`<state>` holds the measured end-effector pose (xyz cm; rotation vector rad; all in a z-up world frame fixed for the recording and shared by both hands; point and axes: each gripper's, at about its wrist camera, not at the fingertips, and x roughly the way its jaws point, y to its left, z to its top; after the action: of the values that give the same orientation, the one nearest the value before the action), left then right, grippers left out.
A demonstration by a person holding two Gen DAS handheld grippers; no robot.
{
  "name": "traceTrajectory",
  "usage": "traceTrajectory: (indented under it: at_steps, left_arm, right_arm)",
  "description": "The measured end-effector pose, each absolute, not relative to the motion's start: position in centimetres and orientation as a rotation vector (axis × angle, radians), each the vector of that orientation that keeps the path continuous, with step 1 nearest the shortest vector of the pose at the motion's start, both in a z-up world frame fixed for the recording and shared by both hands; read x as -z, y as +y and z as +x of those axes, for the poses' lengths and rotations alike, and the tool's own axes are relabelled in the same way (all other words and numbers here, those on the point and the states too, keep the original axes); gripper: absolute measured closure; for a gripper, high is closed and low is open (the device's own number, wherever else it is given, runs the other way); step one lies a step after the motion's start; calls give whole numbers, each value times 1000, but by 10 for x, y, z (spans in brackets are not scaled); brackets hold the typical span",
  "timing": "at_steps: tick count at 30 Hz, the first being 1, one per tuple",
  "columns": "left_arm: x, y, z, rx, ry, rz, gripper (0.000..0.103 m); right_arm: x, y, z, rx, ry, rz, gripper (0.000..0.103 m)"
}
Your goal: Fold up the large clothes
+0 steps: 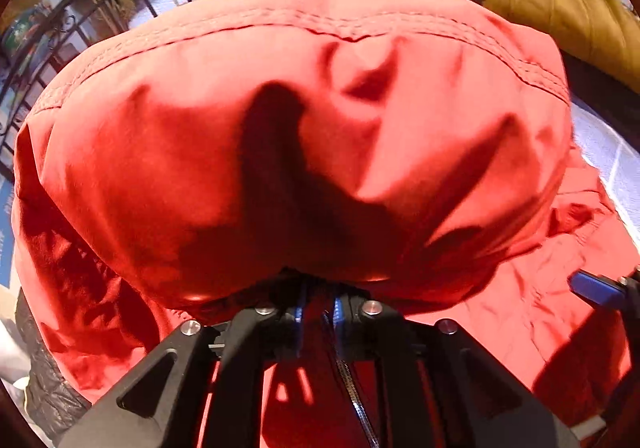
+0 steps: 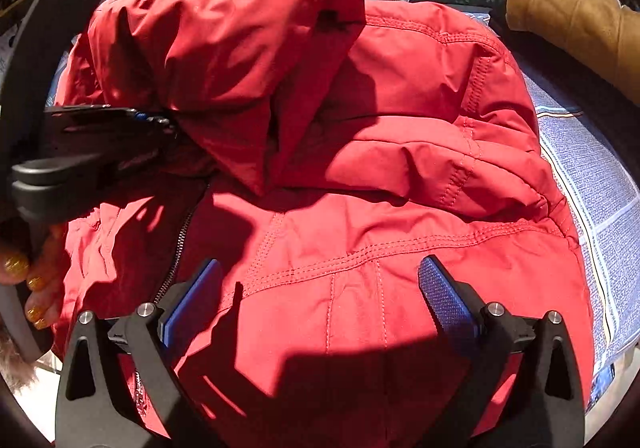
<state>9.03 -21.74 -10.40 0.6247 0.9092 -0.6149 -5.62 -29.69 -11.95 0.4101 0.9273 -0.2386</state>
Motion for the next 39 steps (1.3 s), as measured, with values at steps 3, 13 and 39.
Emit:
traceTrajectory:
  at_steps: [3,13,39]
  left_arm:
    - [98,-215,87,653,927,618,72]
    - [81,-193,42,706,867,519,11]
    - [66,-1,90,333,955,249,11]
  right_arm:
    - [118,-296,-51,243,931,407,6]
    - [113,-310,-58,292,923,415,5]
    - [58,-316,22,170,710,565,73]
